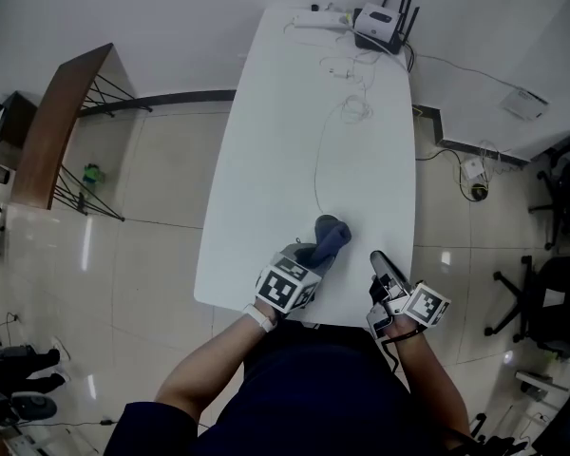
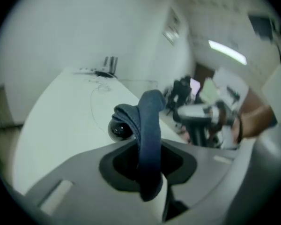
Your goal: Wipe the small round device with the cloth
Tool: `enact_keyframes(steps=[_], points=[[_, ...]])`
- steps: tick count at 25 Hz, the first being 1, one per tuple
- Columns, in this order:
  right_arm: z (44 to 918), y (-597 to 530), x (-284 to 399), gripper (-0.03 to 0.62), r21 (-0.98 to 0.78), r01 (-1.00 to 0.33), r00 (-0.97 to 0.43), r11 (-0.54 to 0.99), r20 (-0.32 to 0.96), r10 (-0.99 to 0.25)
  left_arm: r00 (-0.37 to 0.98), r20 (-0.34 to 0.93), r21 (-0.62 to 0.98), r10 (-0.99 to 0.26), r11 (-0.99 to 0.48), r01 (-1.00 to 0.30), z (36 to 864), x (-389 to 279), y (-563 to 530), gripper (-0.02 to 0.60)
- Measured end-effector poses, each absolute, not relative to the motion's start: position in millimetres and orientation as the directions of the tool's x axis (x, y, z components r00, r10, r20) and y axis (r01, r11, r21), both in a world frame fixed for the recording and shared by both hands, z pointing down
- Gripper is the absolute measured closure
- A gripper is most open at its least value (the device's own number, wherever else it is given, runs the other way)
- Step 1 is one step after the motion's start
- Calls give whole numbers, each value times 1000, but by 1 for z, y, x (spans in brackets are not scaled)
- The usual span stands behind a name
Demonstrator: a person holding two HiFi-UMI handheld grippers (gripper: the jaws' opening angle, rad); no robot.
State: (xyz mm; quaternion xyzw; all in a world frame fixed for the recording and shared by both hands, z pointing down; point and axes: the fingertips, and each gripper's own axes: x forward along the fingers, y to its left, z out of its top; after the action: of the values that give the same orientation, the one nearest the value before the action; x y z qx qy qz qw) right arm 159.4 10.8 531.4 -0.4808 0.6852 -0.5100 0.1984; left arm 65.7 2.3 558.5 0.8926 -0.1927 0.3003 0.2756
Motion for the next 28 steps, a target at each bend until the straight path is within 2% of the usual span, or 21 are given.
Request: enact_keyframes(steps=[2, 3, 6, 9, 11, 13, 15, 18, 22, 28], points=[[531, 10, 163, 508, -889, -458, -468, 26, 217, -857, 815, 521, 583, -255, -591, -558, 539, 47, -15, 492], [531, 10, 164, 510, -888, -459, -472, 29, 216, -855, 807, 503, 619, -309, -523, -586, 539, 33, -26, 494], [530, 8, 169, 511, -886, -462, -485, 40, 214, -848, 724, 590, 578, -359, -438, -688, 572, 1, -46, 494], [530, 7, 174, 511, -884, -464, -497, 50, 214, -841, 694, 664, 552, -279, -444, -706, 609, 1, -60, 494], [530, 6, 178, 511, -883, -466, -505, 56, 213, -837, 681, 712, 557, -172, -453, -697, 629, 8, -63, 494], [529, 5, 181, 511, -882, -466, -513, 66, 209, -832, 676, 736, 608, -42, -400, -686, 646, 19, -57, 494], [528, 5, 183, 511, -882, -465, -524, 81, 200, -828, 694, 720, 667, 17, -295, -684, 657, 29, -50, 493], [525, 5, 185, 511, -882, -458, -544, 109, 182, -819, 710, 701, 692, -65, -179, -700, 663, 29, -49, 492], [533, 2, 190, 511, -892, -439, -567, 107, 182, -803, 699, 687, 693, -196, -111, -712, 655, 27, -43, 494], [549, -7, 177, 514, -886, -446, -636, 125, 216, -741, 673, 674, 631, -305, -235, -739, 604, 50, -31, 493]])
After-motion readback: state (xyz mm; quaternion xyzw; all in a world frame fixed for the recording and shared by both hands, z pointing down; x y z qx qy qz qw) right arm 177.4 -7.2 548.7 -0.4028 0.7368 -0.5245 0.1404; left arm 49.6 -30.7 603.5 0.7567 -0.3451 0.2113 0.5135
